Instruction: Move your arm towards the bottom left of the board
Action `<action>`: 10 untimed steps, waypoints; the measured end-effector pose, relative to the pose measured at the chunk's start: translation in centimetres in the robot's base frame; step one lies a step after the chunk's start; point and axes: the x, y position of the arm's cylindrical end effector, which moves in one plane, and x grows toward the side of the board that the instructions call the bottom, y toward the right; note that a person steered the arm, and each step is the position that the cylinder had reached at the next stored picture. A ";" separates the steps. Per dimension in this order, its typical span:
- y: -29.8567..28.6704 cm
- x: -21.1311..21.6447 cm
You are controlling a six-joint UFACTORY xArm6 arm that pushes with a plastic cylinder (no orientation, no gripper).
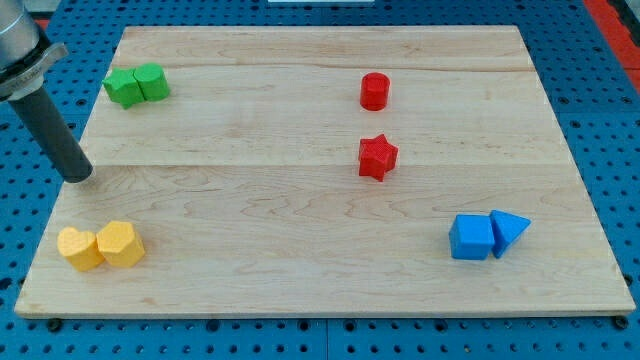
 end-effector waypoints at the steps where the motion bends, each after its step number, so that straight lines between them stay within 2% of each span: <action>1: -0.3 0.3; 2: 0.5 0.3; 4: 13.4 -3.2; 6: 14.3 -3.2; 7: 15.6 -1.5; 9: 18.7 10.3; 10: 16.2 14.9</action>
